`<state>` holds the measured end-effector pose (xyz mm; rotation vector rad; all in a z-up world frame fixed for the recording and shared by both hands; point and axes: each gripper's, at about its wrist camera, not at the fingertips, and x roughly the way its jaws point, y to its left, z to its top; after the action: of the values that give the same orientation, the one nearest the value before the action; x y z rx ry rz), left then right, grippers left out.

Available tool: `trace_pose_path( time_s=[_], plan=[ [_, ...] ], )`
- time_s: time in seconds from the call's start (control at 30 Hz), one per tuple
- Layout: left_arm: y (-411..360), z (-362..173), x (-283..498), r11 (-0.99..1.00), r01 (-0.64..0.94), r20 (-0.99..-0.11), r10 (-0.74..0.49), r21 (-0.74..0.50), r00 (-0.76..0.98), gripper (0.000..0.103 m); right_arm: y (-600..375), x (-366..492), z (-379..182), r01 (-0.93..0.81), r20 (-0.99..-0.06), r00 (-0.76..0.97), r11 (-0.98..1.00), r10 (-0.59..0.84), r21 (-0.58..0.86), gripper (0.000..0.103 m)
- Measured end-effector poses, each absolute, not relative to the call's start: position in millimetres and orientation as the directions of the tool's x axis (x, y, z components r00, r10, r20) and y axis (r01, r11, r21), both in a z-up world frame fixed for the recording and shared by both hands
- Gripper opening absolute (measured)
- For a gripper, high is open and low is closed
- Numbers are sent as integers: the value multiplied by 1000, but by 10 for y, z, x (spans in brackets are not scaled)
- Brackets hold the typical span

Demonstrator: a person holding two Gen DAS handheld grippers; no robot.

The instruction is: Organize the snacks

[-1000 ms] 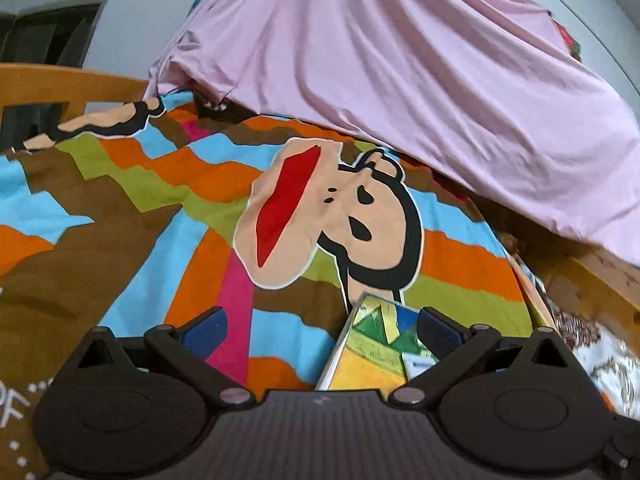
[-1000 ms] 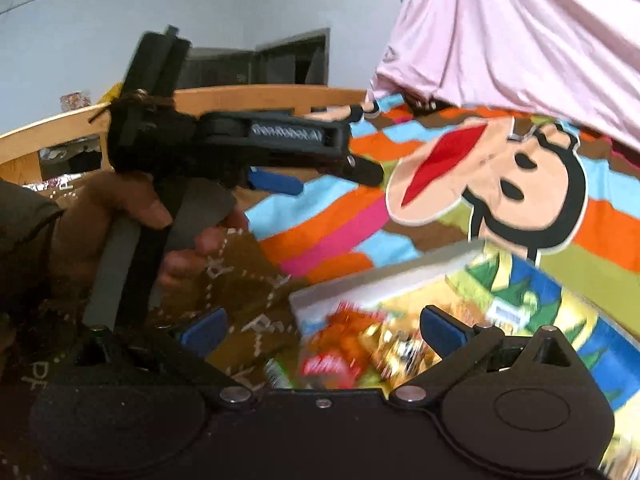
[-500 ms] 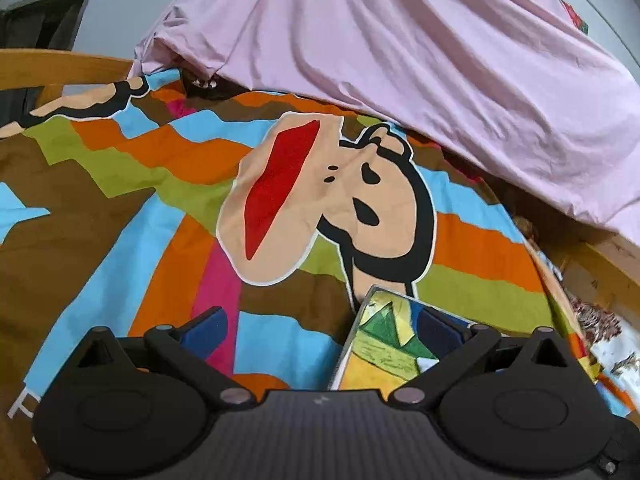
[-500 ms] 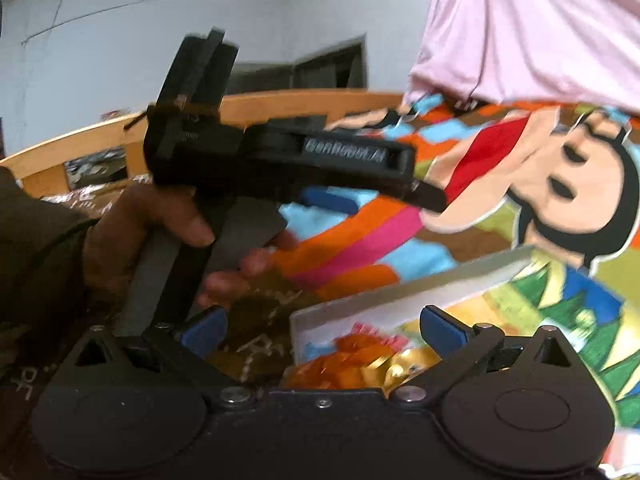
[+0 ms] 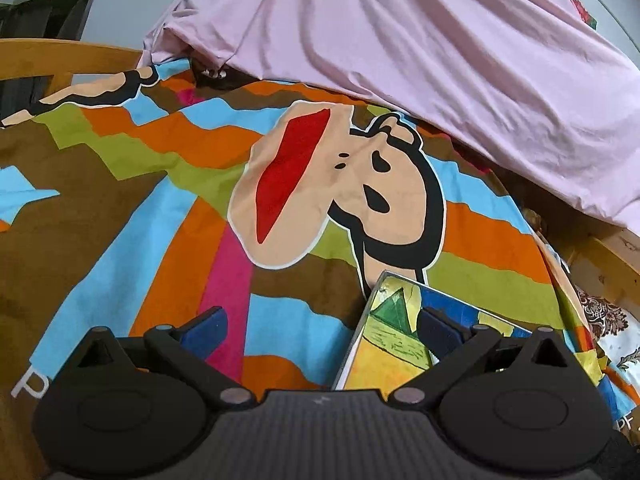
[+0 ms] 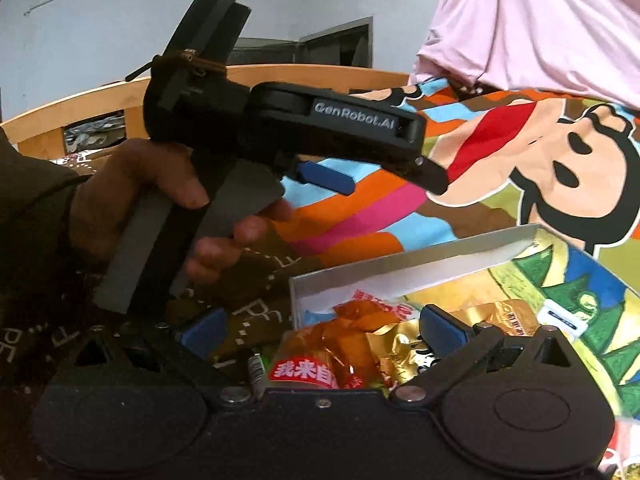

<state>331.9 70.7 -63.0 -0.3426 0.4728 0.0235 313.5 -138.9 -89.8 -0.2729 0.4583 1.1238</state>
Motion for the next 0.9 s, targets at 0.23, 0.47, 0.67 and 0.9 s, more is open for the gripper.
trace_pose_path(
  time_s=[0.23,0.47,0.67,0.9],
  plan=[
    [675,-631,3282,945,-103,-454,-53,-312,890,103,-1388,3082,-909,-916,-520,363,399,773,-46,102],
    [679,-606,3242,944,-104,-446,-49,-312,894,103,-1370,3067,-913,-918,-550,363,391,752,-71,102],
    [673,-605,3231,943,-107,-450,-49,-316,891,103,-1427,3071,-917,-905,-533,386,421,753,-59,102],
    [603,-607,3189,954,-89,-461,-55,-285,886,103,-1579,2921,-707,-849,-392,507,523,768,-74,102]
  ],
)
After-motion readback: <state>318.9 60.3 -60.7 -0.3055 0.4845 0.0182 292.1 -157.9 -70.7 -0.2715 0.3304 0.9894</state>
